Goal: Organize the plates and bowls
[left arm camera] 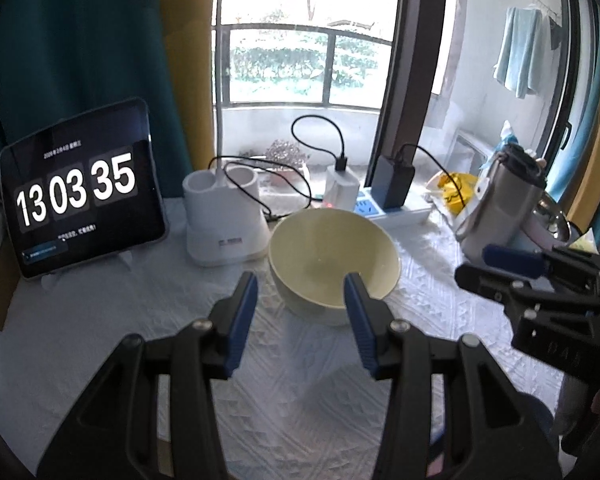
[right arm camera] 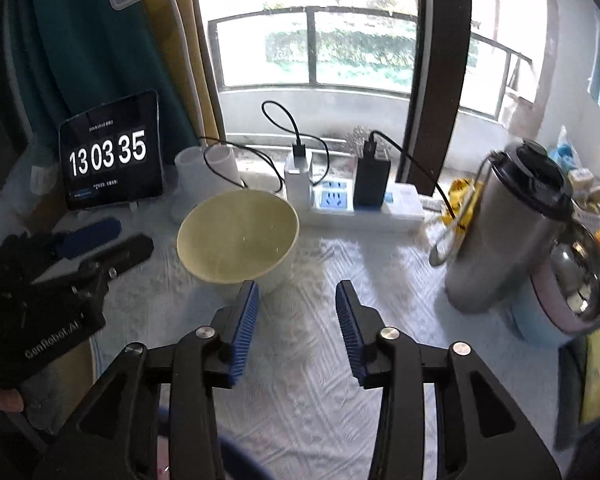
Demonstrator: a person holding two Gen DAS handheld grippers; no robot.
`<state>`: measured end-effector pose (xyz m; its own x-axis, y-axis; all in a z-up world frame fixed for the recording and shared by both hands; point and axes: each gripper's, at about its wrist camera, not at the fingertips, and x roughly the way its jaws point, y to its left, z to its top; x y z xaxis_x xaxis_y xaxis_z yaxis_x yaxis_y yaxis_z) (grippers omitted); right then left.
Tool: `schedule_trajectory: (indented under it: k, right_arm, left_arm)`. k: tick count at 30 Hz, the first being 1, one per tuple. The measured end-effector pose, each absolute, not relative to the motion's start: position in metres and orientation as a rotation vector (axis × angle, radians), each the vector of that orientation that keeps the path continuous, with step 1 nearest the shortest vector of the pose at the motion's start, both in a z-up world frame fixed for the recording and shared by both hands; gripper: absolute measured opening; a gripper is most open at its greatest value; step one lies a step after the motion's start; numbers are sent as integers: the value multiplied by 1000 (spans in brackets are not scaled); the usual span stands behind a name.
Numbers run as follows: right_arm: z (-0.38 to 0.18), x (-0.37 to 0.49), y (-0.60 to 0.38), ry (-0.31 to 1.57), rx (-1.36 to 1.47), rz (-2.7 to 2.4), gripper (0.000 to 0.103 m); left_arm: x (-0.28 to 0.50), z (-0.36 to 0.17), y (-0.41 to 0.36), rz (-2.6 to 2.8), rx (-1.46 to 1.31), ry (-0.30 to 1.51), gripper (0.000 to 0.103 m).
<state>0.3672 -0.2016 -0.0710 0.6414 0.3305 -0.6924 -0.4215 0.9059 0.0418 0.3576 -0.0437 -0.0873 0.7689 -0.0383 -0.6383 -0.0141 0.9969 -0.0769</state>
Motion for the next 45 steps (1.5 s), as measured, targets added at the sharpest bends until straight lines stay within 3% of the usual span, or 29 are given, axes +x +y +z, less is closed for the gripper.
schedule_trajectory:
  k: [33, 39, 45]
  right_arm:
    - [-128, 461, -150, 960, -200, 609, 42]
    - [-143, 461, -146, 999, -209, 608, 27]
    - [-147, 462, -149, 1003, -164, 619, 23]
  left_arm:
    - [411, -129, -54, 43, -24, 853, 47]
    - [418, -142, -53, 17, -49, 929, 46]
    - [418, -145, -59, 5, -43, 921, 43]
